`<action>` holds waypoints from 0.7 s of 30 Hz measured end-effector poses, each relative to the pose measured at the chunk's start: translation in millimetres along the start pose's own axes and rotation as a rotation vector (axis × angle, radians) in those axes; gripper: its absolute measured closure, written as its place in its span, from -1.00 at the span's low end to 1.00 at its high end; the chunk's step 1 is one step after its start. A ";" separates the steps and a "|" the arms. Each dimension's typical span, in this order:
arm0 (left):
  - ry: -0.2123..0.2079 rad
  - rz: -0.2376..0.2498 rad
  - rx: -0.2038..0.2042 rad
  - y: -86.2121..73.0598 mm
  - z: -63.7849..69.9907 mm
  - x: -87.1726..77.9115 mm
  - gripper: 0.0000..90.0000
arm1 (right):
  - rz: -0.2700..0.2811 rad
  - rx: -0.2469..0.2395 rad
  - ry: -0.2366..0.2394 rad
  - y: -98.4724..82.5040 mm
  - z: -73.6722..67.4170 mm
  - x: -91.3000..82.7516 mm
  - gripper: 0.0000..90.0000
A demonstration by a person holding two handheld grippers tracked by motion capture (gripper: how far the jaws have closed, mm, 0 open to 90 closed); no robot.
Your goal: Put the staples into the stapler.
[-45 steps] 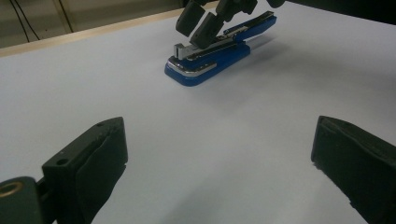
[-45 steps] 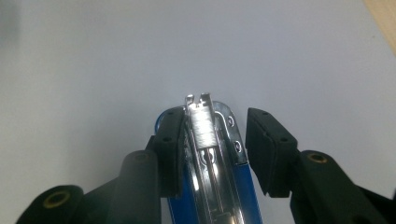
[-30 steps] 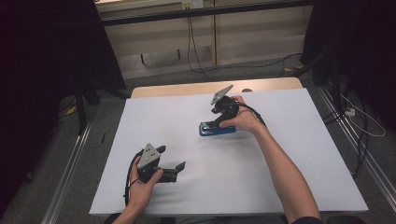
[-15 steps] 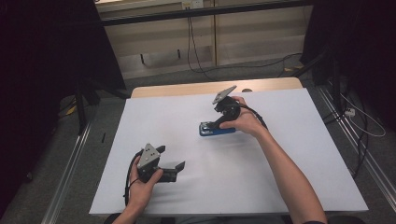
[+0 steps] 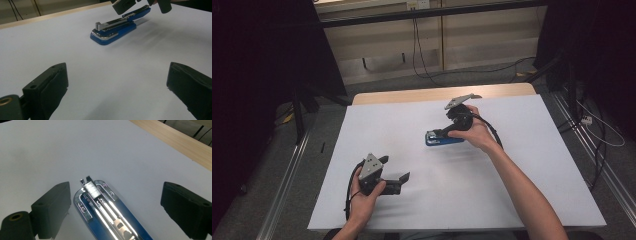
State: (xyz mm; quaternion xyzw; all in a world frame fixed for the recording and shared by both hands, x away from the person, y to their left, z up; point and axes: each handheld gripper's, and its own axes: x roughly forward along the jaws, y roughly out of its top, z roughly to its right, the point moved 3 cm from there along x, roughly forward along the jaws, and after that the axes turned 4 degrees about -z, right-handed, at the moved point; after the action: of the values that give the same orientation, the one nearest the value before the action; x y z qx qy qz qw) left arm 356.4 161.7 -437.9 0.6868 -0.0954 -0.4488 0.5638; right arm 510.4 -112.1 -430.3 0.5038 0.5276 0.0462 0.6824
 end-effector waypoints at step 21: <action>0.009 0.022 -0.016 1.3 -0.7 -2.2 -0.91 | 0.092 0.110 -0.116 -33.3 -5.9 -26.4 -0.83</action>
State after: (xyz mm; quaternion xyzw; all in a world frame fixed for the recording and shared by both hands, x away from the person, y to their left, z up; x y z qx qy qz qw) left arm 356.1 163.2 -435.6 0.6833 -0.0970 -0.4399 0.5746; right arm 478.7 -140.3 -436.6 0.5660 0.4655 0.0191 0.6802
